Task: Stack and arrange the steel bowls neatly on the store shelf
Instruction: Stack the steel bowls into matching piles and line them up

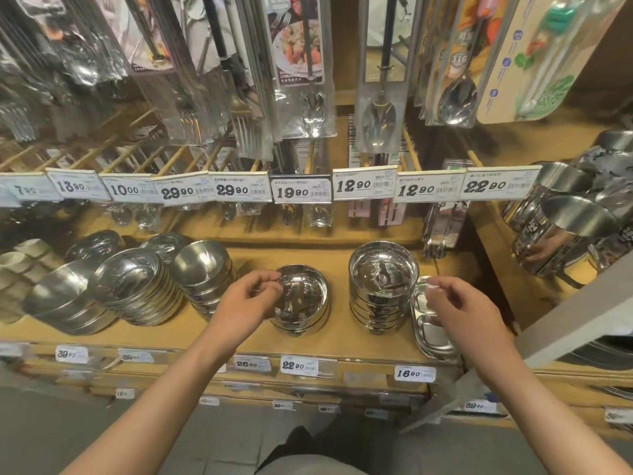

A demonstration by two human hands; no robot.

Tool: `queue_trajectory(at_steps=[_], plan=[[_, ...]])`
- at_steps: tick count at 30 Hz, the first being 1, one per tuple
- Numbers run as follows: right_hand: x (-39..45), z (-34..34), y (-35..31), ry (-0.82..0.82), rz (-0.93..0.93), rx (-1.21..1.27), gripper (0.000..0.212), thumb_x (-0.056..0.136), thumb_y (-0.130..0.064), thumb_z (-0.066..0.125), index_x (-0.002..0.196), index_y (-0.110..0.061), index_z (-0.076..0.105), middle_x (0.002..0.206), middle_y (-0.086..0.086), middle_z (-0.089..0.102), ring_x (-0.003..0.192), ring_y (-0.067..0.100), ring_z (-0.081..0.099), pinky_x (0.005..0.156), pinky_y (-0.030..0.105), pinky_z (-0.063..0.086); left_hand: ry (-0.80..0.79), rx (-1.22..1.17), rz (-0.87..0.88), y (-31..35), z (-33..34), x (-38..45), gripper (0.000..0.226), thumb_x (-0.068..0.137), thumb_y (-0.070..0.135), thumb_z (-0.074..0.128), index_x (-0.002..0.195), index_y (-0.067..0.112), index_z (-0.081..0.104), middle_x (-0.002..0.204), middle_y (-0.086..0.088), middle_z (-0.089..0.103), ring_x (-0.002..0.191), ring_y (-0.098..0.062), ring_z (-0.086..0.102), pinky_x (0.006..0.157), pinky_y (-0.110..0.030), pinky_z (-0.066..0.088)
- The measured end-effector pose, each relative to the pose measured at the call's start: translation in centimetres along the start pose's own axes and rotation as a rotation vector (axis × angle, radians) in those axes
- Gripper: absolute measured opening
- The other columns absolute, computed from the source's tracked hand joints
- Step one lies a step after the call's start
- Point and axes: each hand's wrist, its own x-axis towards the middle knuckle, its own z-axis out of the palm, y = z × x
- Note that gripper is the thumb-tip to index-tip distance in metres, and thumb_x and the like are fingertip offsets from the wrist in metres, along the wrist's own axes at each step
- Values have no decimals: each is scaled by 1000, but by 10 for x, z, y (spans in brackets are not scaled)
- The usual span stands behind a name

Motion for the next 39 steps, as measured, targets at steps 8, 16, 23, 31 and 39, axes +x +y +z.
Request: queue_trajectory(at_steps=[8,16,23,31,39], plan=[[-27,47,-6,-184,-8,-49,20,95,-30,61,114,-37,63,95,-18,68,85,0,66,76,27,56,80,-64,-198,-22,-57,-35,22,98,10,60,118,17,66,101,-8,64,99,-18,64,84,-33,56],[-53,109,-37,-278,30,-99,15,99,-23,57,102,-36,63,90,-4,71,79,15,70,71,34,56,154,-154,-238,-62,-132,-66,21,98,12,61,118,18,67,99,-5,65,91,-14,67,73,-23,55],[-95,224,-94,-332,-8,-61,17,98,-16,59,107,-20,73,92,12,73,85,31,70,72,43,56,291,-228,-232,-111,-258,-101,18,98,14,62,113,20,70,91,-1,65,83,-8,65,74,-24,54],[-134,358,-168,-491,-54,46,18,98,-20,56,100,-32,69,94,-2,75,80,6,72,67,21,59,440,-223,-217,-153,-403,-131,11,97,23,65,101,27,74,82,9,70,77,-5,68,68,-21,53],[-82,429,-236,-460,-33,150,13,100,-20,59,102,-18,71,82,0,67,54,2,62,54,23,48,515,-276,-177,-155,-477,-84,11,98,20,63,107,19,69,81,5,65,74,-10,64,70,-25,55]])
